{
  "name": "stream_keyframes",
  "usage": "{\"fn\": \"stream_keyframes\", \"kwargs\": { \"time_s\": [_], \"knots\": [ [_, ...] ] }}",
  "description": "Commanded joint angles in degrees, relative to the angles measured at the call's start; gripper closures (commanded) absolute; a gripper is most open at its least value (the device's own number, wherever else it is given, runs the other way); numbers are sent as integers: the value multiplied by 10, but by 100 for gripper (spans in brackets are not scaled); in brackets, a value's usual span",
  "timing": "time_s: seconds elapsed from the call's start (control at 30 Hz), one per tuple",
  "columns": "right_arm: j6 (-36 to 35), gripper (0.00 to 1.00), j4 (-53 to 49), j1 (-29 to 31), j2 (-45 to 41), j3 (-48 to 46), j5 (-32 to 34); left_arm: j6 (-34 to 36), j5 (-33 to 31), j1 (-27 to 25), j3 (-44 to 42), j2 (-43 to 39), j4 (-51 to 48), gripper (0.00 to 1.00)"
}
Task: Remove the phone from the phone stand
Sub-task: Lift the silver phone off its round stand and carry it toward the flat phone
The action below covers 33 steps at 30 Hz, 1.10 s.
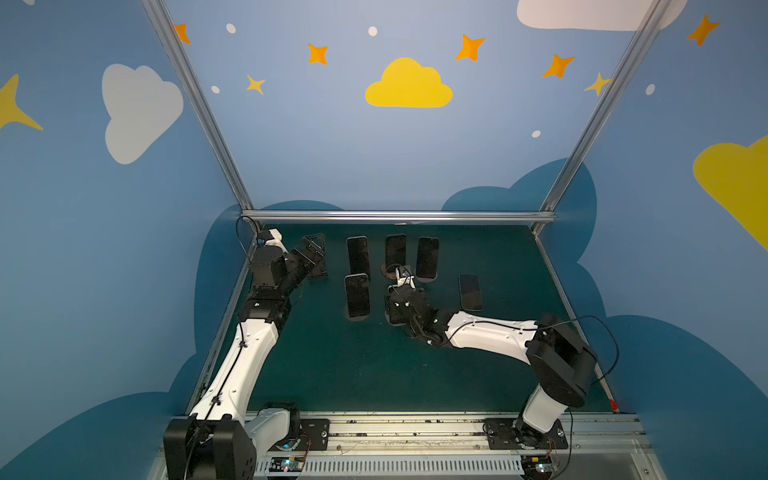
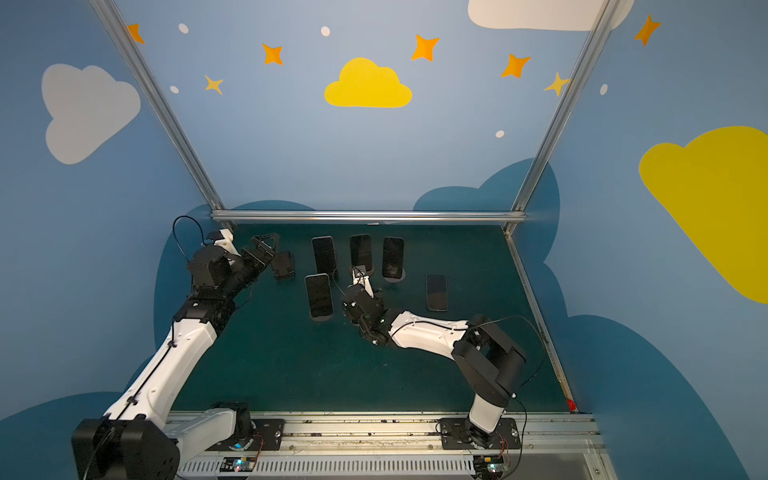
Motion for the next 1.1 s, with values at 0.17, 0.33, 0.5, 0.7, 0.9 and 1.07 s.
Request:
{"fn": "stream_keyframes", "kwargs": {
  "time_s": [0.17,0.33,0.5,0.7,0.9,1.07],
  "knots": [
    [-11,31,-5,3,-57,6,3,2,7,-4,-2,5,17,0],
    [-19,31,-13,3,-69,7,6,3,5,-7,-4,2,17,0],
    [-28,31,-27,3,-89,11,11,4,9,-12,-1,5,16,0],
    [-35,32,-37,3,-109,10,7,17,-2,-15,1,-2,7,0],
    [-39,33,-41,2,-131,1,10,26,-3,-21,4,-2,2,0],
    [-45,33,-50,-3,-155,-7,20,36,-9,-31,6,-2,-5,0]
  ]
}}
